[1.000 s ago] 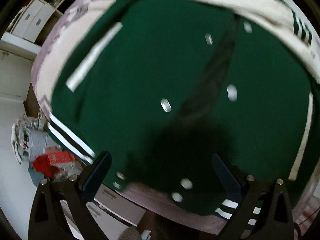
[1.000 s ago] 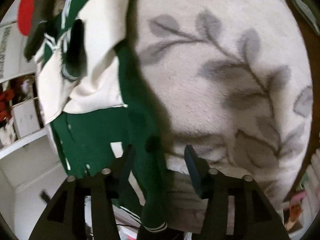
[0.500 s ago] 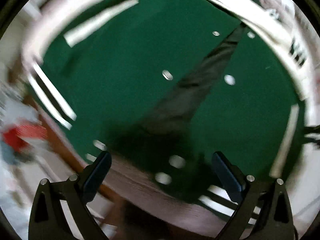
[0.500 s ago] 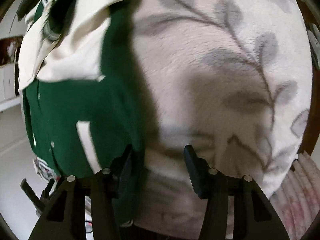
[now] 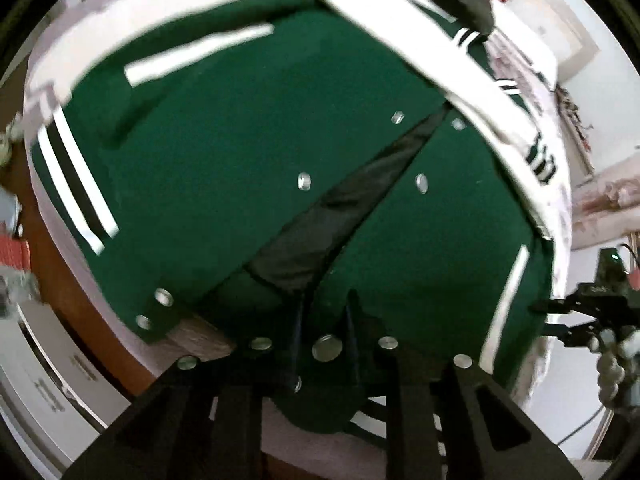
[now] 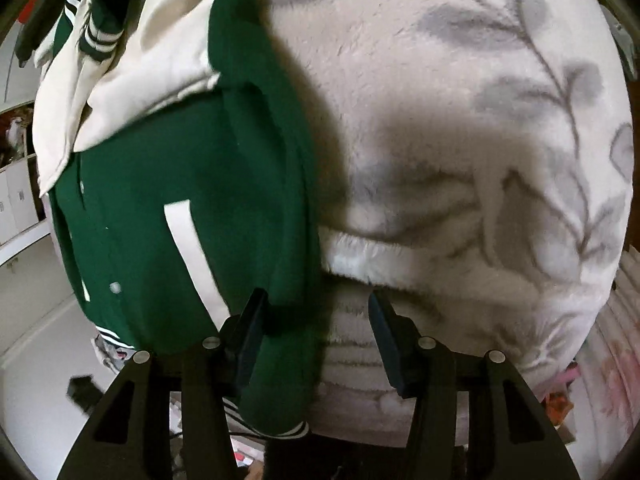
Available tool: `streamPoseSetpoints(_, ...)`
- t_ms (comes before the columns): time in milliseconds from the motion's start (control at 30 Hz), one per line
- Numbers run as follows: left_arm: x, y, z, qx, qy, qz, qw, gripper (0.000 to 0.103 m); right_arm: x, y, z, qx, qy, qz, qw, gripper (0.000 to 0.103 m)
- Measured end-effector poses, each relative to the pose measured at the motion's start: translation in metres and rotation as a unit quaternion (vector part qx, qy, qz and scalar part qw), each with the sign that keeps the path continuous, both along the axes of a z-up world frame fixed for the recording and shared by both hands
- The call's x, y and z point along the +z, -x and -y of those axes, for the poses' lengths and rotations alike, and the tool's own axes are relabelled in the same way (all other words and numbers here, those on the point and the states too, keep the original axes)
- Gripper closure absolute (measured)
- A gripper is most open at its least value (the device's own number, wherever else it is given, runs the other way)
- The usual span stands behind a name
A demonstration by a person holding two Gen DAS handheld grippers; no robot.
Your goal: Fold large clothes
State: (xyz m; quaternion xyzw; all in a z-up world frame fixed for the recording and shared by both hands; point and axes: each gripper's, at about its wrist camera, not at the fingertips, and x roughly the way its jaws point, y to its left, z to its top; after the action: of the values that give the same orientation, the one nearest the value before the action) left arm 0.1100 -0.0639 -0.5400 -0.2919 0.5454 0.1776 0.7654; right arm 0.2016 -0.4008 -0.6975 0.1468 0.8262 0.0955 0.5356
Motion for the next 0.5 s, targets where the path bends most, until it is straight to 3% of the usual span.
streamPoseSetpoints(67, 0.0, 0.004, -0.004, -0.01, -0.007, -0.002, 0.9999, 0.087, 0.001, 0.005, -0.013, 0.002, 0.002, 0.001, 1.0, 0.049)
streamPoseSetpoints(267, -0.046, 0.015, -0.02, -0.008, 0.015, -0.022, 0.9996, 0.086, -0.01, 0.012, -0.051, 0.017, -0.003, -0.002, 1.0, 0.049)
streamPoseSetpoints(400, -0.039, 0.018, -0.015, -0.026, 0.014, -0.018, 0.9994, 0.085, -0.007, 0.013, -0.055, 0.028, -0.005, -0.005, 1.0, 0.049)
streamPoseSetpoints(500, -0.03, 0.016, -0.015, -0.031, 0.029, -0.028, 0.9987, 0.077, 0.006, 0.008, -0.039, 0.022, -0.026, -0.004, 0.999, 0.049)
